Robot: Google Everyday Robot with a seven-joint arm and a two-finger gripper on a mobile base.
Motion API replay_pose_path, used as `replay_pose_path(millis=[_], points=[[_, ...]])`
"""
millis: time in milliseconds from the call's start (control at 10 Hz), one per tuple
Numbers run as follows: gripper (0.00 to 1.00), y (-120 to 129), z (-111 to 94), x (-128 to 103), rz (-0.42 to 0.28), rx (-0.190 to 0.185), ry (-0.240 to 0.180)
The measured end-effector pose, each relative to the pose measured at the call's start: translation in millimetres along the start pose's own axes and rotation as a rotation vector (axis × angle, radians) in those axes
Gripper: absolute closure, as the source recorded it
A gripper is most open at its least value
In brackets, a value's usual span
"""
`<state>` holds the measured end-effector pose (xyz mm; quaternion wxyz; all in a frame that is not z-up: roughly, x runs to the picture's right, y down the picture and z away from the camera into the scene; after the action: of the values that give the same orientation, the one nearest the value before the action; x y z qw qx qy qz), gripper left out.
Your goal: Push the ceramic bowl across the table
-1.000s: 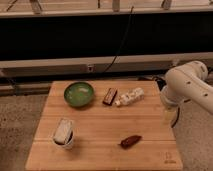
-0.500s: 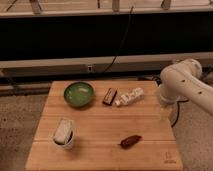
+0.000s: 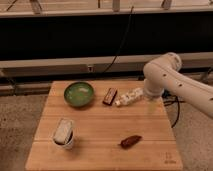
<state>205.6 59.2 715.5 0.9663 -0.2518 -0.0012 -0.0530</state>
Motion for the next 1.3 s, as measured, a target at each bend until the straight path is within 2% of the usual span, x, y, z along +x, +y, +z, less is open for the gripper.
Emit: replay_pose_path(millis=[400, 900, 1300], points=[[0.2, -26.1, 7.2, -53.9, -0.054, 0.02, -0.003], [0.2, -56.4, 14.3, -83.8, -0.113, 0.043, -0.011], [0.2, -76.5, 19.9, -104.9, -0.159, 0.043, -0.01]])
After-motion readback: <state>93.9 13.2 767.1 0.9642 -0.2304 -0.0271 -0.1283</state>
